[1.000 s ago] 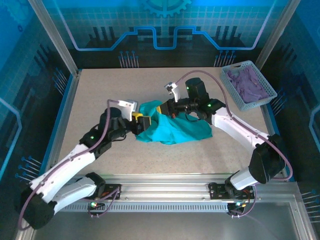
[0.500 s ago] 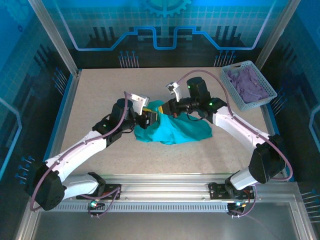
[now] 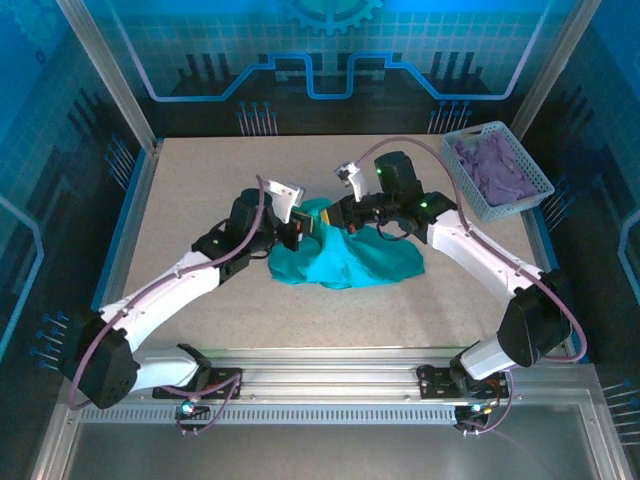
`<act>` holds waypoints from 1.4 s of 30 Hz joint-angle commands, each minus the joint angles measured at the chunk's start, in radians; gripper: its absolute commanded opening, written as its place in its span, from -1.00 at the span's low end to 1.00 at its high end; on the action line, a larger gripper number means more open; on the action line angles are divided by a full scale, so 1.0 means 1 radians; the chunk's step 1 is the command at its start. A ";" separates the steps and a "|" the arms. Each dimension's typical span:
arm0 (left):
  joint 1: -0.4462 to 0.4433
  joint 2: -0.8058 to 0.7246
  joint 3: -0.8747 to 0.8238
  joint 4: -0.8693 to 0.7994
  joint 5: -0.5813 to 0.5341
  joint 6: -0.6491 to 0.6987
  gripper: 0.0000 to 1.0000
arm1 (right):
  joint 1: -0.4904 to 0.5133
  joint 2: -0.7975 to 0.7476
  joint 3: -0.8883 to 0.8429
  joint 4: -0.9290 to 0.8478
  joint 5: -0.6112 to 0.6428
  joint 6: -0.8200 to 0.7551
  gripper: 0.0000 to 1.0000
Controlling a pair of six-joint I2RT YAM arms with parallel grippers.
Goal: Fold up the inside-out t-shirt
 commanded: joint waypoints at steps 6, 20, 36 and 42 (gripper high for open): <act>-0.001 -0.146 0.044 -0.086 0.197 -0.394 -1.00 | 0.127 -0.008 0.065 -0.109 0.715 -0.133 -0.47; 0.001 -0.171 0.023 -0.065 0.145 -0.427 -1.00 | 0.335 -0.246 -0.229 0.121 0.619 -0.258 -0.09; 0.024 -0.184 -0.002 -0.097 -0.063 -0.369 -0.83 | 0.181 -0.226 -0.230 0.205 0.117 -0.152 -1.00; 0.034 -0.188 -0.011 -0.104 -0.074 -0.303 -0.61 | 0.092 -0.223 -0.265 0.325 -0.110 0.001 -1.00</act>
